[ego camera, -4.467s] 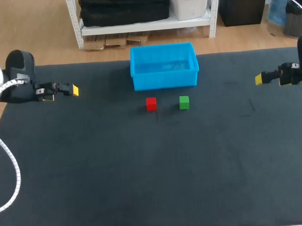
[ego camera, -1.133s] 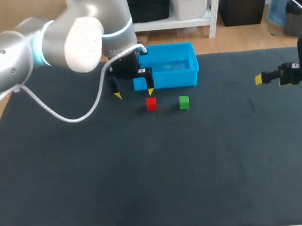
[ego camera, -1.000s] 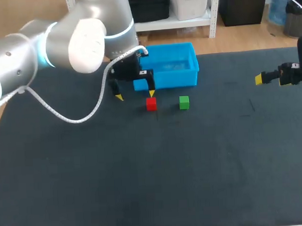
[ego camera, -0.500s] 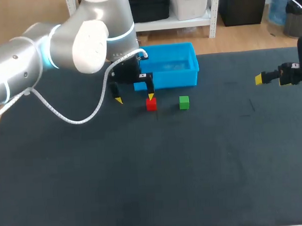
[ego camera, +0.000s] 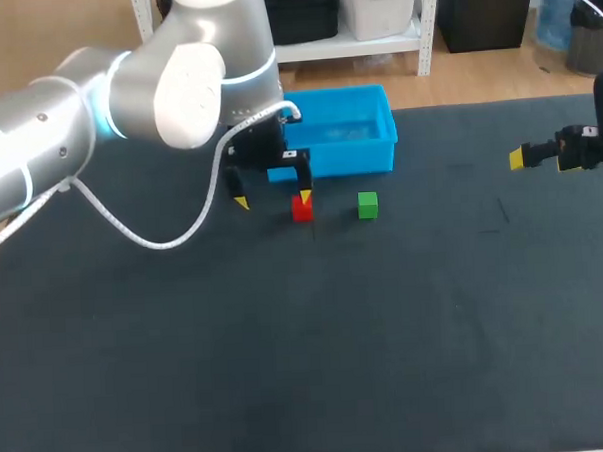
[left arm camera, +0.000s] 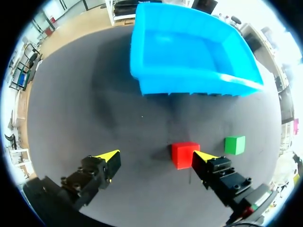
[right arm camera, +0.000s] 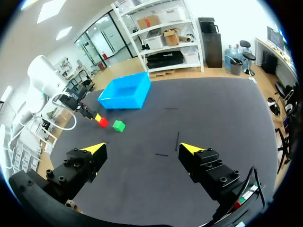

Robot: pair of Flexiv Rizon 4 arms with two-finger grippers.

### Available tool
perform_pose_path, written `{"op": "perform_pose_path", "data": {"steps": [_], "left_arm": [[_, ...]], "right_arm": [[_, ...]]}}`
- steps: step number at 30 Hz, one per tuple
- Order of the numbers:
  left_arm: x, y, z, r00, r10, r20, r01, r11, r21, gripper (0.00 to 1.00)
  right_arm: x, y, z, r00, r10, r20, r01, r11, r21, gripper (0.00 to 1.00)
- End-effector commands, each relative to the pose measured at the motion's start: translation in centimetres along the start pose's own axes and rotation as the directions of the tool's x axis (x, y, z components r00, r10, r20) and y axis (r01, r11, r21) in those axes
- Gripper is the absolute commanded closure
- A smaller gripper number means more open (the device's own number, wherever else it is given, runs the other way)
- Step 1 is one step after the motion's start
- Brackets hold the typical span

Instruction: Use the left arm to pick the red cube and place it into the blue plastic box first, then use the right arm to grasp the green cube and put it into the same blue plastic box after the first action is fully finished.

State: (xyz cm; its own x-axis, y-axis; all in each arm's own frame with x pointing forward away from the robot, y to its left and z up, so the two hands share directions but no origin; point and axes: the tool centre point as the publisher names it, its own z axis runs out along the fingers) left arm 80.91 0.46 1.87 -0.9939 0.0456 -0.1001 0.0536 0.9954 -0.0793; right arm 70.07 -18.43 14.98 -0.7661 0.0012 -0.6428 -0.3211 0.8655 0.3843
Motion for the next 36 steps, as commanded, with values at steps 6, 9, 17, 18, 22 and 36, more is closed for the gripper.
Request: {"op": "perform_pose_path", "data": {"steps": [6,9,17,18,22,36], "left_arm": [[-0.2,0.1,-0.2,1.0,-0.004,-0.003,0.004,1.0,0.0,0.0],[-0.2,0.0,0.1,1.0,-0.007,-0.009,0.007,1.0,-0.006,0.0],[-0.3,-0.2,0.4,1.0,-0.015,-0.017,0.015,0.999,-0.034,0.0],[-0.3,-0.2,0.5,1.0,-0.015,-0.017,0.015,0.999,-0.029,0.0],[-0.3,-0.1,0.0,1.0,-0.016,-0.01,0.016,1.0,-0.019,0.0],[-0.8,-1.1,-0.1,1.0,-0.004,0.001,0.004,1.0,-0.03,0.0]], "right_arm": [[0.0,0.0,0.0,1.0,-0.001,0.0,0.001,1.0,0.0,0.0],[0.0,0.0,0.0,1.0,-0.001,0.0,0.001,1.0,0.0,0.0],[0.0,0.0,0.0,1.0,-0.001,0.0,0.001,1.0,0.0,0.0],[0.0,0.0,0.0,1.0,-0.001,0.0,0.001,1.0,0.0,0.0],[0.0,0.0,0.0,1.0,-0.001,0.0,0.001,1.0,0.0,0.0],[0.0,0.0,0.0,1.0,-0.001,0.0,0.001,1.0,0.0,0.0]]}}
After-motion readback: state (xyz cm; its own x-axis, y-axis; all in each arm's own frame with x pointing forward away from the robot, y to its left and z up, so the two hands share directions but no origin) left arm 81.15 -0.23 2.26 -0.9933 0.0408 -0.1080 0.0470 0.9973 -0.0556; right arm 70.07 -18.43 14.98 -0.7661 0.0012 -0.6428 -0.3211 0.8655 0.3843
